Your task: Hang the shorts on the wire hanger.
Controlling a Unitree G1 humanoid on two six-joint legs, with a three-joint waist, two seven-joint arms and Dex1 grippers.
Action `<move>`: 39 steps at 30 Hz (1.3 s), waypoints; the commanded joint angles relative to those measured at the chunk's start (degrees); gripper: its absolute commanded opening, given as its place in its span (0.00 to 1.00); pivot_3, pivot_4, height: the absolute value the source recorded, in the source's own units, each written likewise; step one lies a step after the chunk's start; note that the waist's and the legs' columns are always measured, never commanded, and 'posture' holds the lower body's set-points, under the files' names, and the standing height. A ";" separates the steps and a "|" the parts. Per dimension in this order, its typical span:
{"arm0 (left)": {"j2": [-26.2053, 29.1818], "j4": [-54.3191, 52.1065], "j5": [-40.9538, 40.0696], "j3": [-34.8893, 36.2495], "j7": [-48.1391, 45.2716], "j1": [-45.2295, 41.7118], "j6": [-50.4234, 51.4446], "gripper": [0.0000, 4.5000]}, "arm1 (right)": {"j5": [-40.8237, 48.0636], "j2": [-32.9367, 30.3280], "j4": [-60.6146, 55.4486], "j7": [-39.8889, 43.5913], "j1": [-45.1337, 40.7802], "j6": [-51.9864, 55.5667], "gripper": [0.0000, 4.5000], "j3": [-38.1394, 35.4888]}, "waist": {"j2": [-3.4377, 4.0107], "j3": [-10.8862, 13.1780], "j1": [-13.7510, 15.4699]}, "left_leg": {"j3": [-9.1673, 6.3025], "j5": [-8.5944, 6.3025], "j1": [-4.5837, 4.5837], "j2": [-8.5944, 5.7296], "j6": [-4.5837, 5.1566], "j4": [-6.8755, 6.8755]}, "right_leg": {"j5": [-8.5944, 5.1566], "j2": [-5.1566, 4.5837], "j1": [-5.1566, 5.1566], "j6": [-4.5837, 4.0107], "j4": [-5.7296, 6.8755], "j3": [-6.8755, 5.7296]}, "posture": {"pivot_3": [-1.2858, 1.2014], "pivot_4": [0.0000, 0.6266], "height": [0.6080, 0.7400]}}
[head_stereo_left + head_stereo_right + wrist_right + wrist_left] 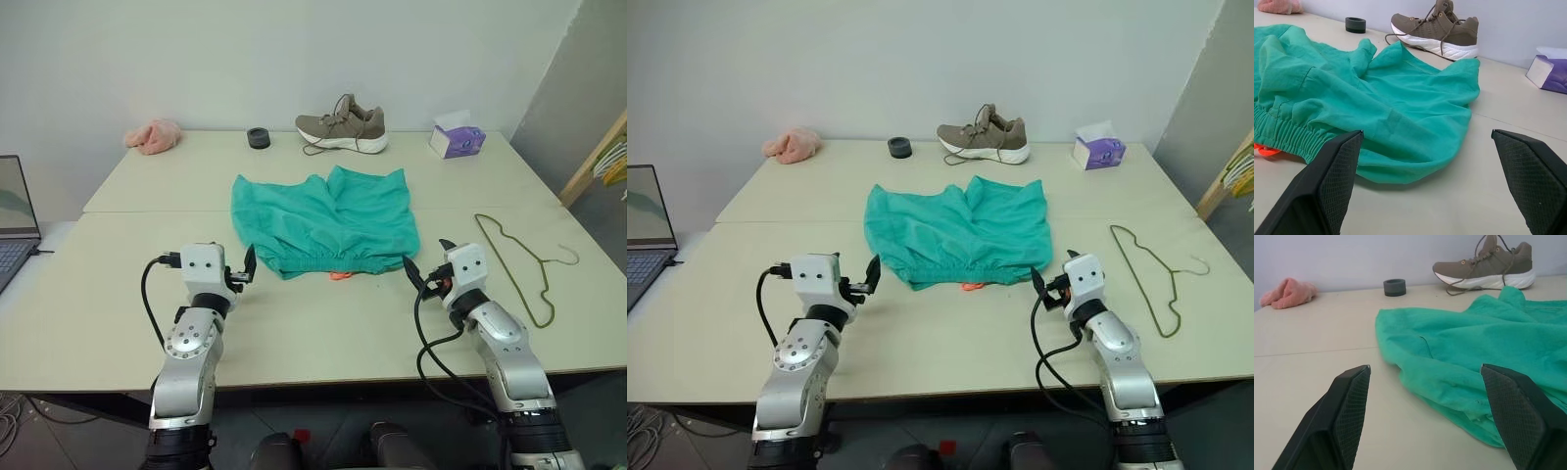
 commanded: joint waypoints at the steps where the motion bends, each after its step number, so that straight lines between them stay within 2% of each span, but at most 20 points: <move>1: 1.04 -3.68 -0.67 0.53 -0.95 0.37 0.45 0.84 | 0.95 -0.16 -0.94 0.56 -1.71 -1.27 0.99 -0.27 | 0.00 0.00 0.02 | 0.00 0.00 0.01 -0.01 0.00 -0.03 | 0.00 0.00 0.00 0.00 -0.01 0.01 | 0.52 0.10 1.00; 17: 2.10 -6.11 -0.21 2.24 0.59 3.45 1.67 0.84 | 1.13 -1.14 0.14 5.39 -1.95 -0.95 0.99 2.01 | -0.01 0.00 0.20 | 0.04 0.00 0.08 -0.02 0.00 -0.20 | -0.01 0.00 -0.03 0.00 -0.05 0.08 | 0.54 0.10 1.00; 30: 3.10 -7.30 -0.50 2.08 -1.56 4.24 1.08 0.84 | 1.31 -2.23 -1.28 8.92 -1.92 -0.72 0.99 3.14 | -0.03 0.02 0.34 | 0.05 0.00 0.09 -0.02 0.00 -0.21 | -0.01 0.00 -0.03 -0.01 -0.07 0.08 | 0.54 0.11 1.00; 33: 3.97 -7.76 -2.80 1.98 -5.00 5.41 0.56 0.84 | 1.36 -3.48 -2.49 11.58 -1.66 -1.28 0.99 4.83 | -0.03 0.02 0.30 | 0.05 0.00 0.09 -0.02 0.00 -0.22 | -0.01 0.00 -0.03 -0.01 -0.07 0.08 | 0.53 0.11 1.00; 36: 7.30 -8.99 -7.04 1.88 -13.20 7.80 -1.22 0.84 | 1.48 -5.99 -4.94 15.95 -0.80 -2.08 0.99 7.39 | -0.04 0.02 0.24 | 0.08 0.00 0.09 -0.02 0.00 -0.26 | -0.03 0.00 -0.06 -0.04 -0.10 0.09 | 0.53 0.11 1.00; 37: 8.85 -8.75 -7.12 1.87 -14.81 8.31 -0.88 0.84 | 1.66 -6.89 -5.71 17.27 -0.61 -1.67 0.99 8.06 | -0.05 0.03 0.24 | 0.08 0.00 0.08 -0.01 0.00 -0.27 | -0.05 0.00 -0.08 -0.07 -0.10 0.08 | 0.53 0.11 1.00; 39: 14.85 -7.94 -8.77 1.81 -22.44 10.09 0.17 0.92 | 0.83 -9.11 -6.58 19.27 -0.69 -1.20 1.00 9.22 | -0.06 0.03 0.21 | 0.06 0.00 0.10 0.00 0.00 -0.30 | -0.09 0.00 -0.08 -0.13 -0.09 0.05 | 0.53 0.10 1.00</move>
